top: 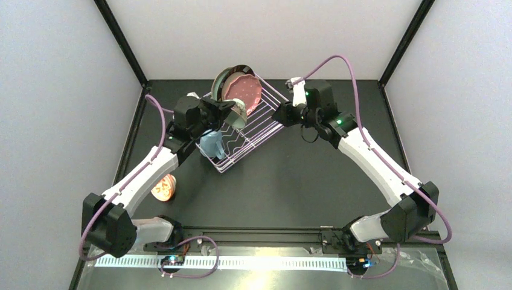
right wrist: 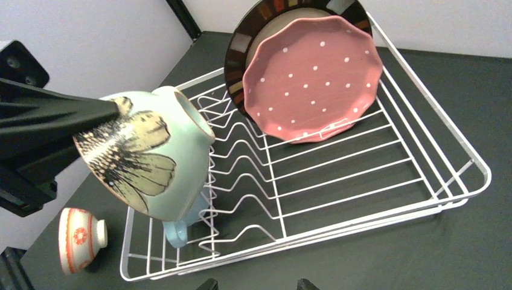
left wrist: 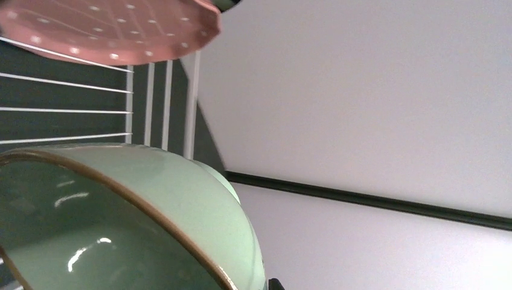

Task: Load the mixed dishes into the dish rack
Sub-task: Place the upside down bowl on the dish rack.

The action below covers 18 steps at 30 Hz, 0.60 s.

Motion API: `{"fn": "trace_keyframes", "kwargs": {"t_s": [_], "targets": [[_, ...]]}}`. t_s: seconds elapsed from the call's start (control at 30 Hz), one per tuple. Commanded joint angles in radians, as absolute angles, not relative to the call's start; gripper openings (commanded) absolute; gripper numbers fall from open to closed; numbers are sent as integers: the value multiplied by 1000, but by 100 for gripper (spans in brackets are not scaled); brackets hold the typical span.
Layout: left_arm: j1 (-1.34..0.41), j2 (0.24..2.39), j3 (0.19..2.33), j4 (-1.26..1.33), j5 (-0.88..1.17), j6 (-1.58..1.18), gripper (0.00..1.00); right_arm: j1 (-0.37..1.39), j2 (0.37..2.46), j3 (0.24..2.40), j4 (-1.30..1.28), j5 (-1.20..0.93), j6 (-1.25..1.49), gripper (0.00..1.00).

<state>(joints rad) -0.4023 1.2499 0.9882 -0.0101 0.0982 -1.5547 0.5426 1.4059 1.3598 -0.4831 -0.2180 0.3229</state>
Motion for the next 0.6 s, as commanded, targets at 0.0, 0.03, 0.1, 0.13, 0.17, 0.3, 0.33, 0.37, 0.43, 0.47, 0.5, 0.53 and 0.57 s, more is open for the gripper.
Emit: {"fn": "trace_keyframes", "kwargs": {"t_s": [0.0, 0.03, 0.1, 0.13, 0.17, 0.3, 0.33, 0.37, 0.43, 0.47, 0.5, 0.53, 0.57], "targets": [[-396, 1225, 975, 314, 83, -1718, 1, 538, 1381, 1315, -412, -173, 300, 75], [-397, 1228, 962, 339, 74, -1737, 1, 538, 1381, 1306, -398, -173, 298, 75], [-396, 1236, 937, 397, 58, -1776, 1, 538, 1381, 1290, -375, -169, 294, 75], [-397, 1242, 927, 423, 47, -1791, 1, 538, 1382, 1284, -365, -162, 292, 75], [-397, 1248, 915, 447, 36, -1804, 1, 538, 1381, 1276, -350, -153, 291, 75], [-397, 1278, 891, 524, 4, -1842, 1, 540, 1358, 1238, -294, -102, 285, 75], [-397, 1287, 889, 544, -16, -1846, 1, 539, 1351, 1223, -274, -92, 285, 75], [-398, 1297, 889, 561, -25, -1851, 1, 540, 1346, 1208, -256, -84, 285, 75], [-402, 1324, 893, 600, -43, -1858, 1, 539, 1335, 1183, -225, -62, 287, 75], [-406, 1347, 898, 617, -56, -1860, 1, 539, 1330, 1170, -210, -52, 287, 75], [-411, 1363, 903, 639, -71, -1863, 1, 538, 1326, 1156, -195, -42, 287, 75], [-418, 1378, 907, 648, -90, -1867, 1, 539, 1321, 1145, -185, -31, 287, 75], [-426, 1395, 910, 665, -113, -1872, 1, 539, 1317, 1135, -174, -22, 287, 75]]}}
